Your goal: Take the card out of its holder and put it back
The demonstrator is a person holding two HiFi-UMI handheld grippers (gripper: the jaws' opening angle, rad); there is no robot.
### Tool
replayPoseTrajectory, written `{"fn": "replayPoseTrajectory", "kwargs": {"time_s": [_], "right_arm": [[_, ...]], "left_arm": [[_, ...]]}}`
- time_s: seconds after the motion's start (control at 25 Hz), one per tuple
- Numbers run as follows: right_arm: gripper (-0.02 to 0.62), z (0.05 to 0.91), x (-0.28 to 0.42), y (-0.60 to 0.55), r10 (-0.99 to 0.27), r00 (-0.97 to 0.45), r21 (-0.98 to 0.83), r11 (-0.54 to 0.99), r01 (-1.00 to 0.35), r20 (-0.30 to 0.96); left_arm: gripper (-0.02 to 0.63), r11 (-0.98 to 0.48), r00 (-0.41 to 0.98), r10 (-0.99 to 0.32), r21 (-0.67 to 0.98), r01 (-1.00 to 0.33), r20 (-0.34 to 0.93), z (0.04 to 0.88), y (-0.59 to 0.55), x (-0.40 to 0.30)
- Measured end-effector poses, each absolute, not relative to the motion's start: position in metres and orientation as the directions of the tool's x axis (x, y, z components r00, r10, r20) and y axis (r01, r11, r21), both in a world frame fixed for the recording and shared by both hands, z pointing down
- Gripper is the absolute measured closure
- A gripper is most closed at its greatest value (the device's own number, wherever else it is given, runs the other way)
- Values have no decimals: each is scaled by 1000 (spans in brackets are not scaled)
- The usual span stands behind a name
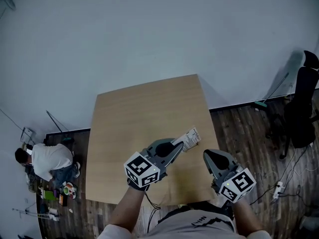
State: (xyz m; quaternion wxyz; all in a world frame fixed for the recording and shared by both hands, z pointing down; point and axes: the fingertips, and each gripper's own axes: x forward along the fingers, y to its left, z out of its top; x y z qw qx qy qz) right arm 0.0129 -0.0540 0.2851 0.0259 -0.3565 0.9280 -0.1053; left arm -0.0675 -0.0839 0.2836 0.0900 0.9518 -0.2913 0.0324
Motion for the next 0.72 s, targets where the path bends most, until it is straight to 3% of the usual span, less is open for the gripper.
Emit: {"fn": "replayPoseTrajectory", "kwargs": {"time_s": [0.72], "right_arm": [[581, 279, 10, -62, -652, -757, -181, 741, -646, 33]], "left_arm": [[580, -815, 828, -546, 149, -560, 127, 286, -90, -66]]}}
